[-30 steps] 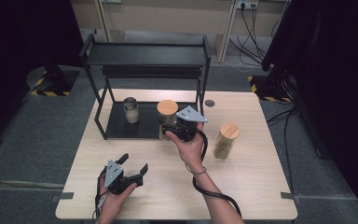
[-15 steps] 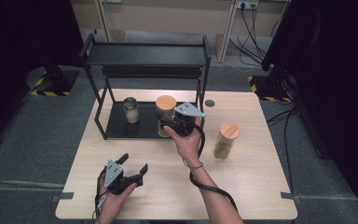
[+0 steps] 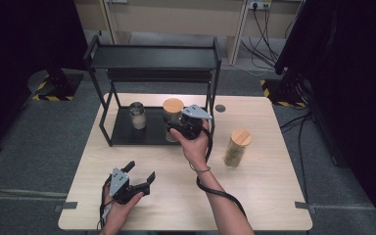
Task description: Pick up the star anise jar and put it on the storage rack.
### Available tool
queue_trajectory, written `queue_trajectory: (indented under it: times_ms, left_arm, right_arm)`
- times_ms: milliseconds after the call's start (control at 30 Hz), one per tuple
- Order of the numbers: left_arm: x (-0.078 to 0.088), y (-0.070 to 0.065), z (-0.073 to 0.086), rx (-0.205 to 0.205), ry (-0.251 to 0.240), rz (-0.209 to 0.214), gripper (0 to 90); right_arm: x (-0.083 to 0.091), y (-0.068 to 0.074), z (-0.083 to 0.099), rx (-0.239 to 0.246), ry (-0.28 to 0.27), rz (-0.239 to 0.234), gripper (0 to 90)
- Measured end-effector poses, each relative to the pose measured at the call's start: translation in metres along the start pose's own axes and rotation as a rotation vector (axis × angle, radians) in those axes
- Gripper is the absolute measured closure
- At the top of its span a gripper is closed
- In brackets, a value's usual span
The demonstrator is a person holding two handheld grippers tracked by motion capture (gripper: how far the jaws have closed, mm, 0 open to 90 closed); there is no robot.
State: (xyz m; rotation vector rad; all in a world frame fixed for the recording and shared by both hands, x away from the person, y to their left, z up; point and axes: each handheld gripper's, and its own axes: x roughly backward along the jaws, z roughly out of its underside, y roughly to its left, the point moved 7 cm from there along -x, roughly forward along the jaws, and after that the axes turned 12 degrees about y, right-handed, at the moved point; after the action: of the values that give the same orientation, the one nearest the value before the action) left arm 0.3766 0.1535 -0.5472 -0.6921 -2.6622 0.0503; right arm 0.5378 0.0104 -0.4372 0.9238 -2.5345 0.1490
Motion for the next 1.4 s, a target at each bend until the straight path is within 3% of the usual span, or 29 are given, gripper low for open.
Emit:
queue_trajectory:
  times_ms: [1400]
  left_arm:
    - [0.001, -0.002, 0.0, -0.018, -0.004, -0.008, 9.4]
  right_arm:
    - [-0.041, 0.001, -0.027, -0.002, 0.028, 0.011, 25.3]
